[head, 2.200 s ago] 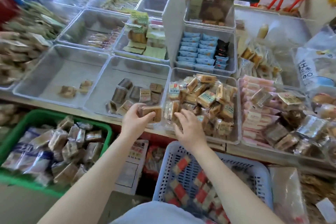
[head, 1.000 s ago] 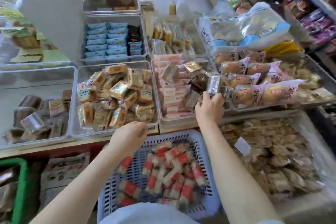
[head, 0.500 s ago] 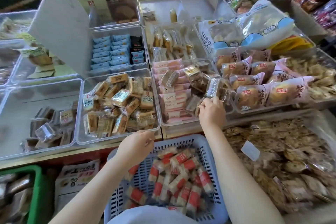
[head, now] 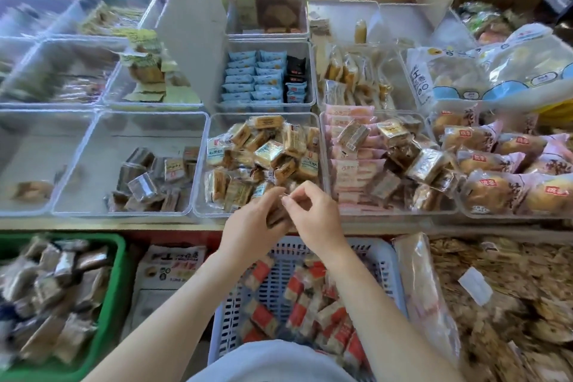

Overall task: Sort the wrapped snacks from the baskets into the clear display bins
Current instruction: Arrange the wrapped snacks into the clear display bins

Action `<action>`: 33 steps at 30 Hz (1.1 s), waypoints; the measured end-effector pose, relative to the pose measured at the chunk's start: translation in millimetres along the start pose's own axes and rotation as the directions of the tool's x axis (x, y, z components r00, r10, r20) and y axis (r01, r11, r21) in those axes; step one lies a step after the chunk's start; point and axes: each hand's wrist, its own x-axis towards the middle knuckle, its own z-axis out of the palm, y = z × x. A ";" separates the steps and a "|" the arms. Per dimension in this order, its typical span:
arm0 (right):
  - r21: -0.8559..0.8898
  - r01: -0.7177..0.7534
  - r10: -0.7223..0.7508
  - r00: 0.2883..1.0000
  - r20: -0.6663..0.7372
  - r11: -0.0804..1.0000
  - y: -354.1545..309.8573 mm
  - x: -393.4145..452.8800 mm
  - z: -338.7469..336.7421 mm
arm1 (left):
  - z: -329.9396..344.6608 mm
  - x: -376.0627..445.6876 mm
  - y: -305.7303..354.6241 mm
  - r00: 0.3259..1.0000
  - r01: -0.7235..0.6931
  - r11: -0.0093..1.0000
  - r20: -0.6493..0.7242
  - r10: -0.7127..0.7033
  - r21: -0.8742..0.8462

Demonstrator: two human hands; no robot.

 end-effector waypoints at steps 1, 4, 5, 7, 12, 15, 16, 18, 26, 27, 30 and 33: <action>-0.027 -0.012 0.013 0.998 0.053 1.000 -3.1 2.0 12.2 | -6.2 -6.1 -14.5 0.999 0.037 0.999 -0.001 -0.037 0.010; -0.135 -0.011 0.035 0.984 0.175 0.991 -4.5 11.9 47.2 | -28.6 -24.1 -61.7 0.988 0.152 0.988 -0.034 -0.150 0.030; -0.220 0.032 0.010 0.983 0.186 0.975 -1.6 16.6 60.1 | -37.1 -28.2 -77.6 0.981 0.190 0.981 -0.050 -0.189 0.031; -0.427 0.140 -0.033 0.968 0.250 0.893 8.0 25.2 87.2 | -55.2 -31.7 -106.9 0.958 0.272 0.962 -0.098 -0.269 0.020; -0.722 0.244 0.051 0.931 0.361 0.648 30.2 23.3 127.6 | -92.2 -11.0 -175.7 0.927 0.350 0.937 -0.150 -0.344 0.015; -0.768 0.257 0.042 0.937 0.347 0.586 35.6 20.6 132.6 | -100.1 11.8 -207.2 0.935 0.350 0.934 -0.086 -0.344 0.067; -0.771 0.257 0.045 0.937 0.346 0.583 36.1 21.0 132.8 | -99.1 19.0 -212.9 0.933 0.360 0.928 -0.052 -0.357 0.095; -0.781 0.265 0.051 0.934 0.354 0.565 37.1 21.9 133.2 | -92.8 29.9 -220.1 0.924 0.373 0.914 0.029 -0.382 0.157; -0.740 0.270 0.099 0.905 0.413 0.617 29.9 23.2 126.9 | -75.5 26.8 -203.2 0.917 0.317 0.879 0.123 -0.380 0.356; -0.704 0.267 0.090 0.901 0.425 0.658 26.6 23.4 122.3 | -74.9 24.4 -191.2 0.942 0.304 0.899 0.041 -0.333 0.314; -0.596 0.252 -0.062 0.945 0.320 0.762 21.9 19.8 98.0 | -67.8 16.1 -142.4 0.981 0.193 0.972 -0.055 -0.187 0.132; -0.621 0.136 -0.172 0.985 0.002 0.772 35.7 21.1 52.6 | -51.7 15.1 -87.3 0.991 0.103 0.994 0.088 -0.105 0.031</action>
